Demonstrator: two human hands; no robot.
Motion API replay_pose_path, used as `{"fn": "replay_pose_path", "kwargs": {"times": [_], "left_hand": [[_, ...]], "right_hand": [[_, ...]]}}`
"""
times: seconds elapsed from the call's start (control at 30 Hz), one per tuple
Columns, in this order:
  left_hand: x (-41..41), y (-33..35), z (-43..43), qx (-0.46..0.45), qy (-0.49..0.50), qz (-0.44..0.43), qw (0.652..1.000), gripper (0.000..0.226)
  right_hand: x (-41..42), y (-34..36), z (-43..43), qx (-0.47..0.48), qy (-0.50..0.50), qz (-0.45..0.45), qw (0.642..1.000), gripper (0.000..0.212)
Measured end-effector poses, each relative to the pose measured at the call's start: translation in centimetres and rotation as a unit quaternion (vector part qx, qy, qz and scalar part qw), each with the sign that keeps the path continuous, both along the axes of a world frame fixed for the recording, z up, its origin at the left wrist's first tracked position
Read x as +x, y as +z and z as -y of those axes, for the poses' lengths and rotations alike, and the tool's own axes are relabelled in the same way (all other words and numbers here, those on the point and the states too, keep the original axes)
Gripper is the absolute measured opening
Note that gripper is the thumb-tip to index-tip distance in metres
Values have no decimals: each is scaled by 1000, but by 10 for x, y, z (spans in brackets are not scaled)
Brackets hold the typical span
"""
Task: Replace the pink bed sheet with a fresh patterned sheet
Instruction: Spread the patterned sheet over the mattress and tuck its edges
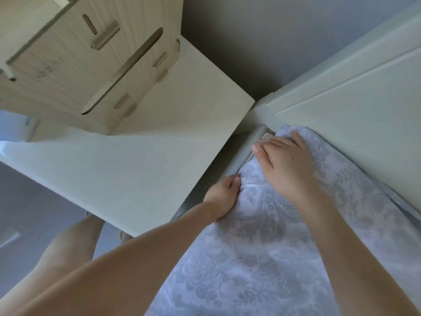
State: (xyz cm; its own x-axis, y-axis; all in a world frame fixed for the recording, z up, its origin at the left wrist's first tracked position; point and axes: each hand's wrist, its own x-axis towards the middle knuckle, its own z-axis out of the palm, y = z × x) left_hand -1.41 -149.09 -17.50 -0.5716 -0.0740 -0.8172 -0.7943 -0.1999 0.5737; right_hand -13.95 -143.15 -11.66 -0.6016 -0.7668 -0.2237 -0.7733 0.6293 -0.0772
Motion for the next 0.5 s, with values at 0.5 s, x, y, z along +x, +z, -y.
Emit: {"fn": "replay_pose_path", "kwargs": {"times": [0.5], "left_hand": [[15, 60, 14, -377, -358, -557, 648, 40]], "right_hand": [[260, -15, -63, 16, -531, 171, 830, 45]]}}
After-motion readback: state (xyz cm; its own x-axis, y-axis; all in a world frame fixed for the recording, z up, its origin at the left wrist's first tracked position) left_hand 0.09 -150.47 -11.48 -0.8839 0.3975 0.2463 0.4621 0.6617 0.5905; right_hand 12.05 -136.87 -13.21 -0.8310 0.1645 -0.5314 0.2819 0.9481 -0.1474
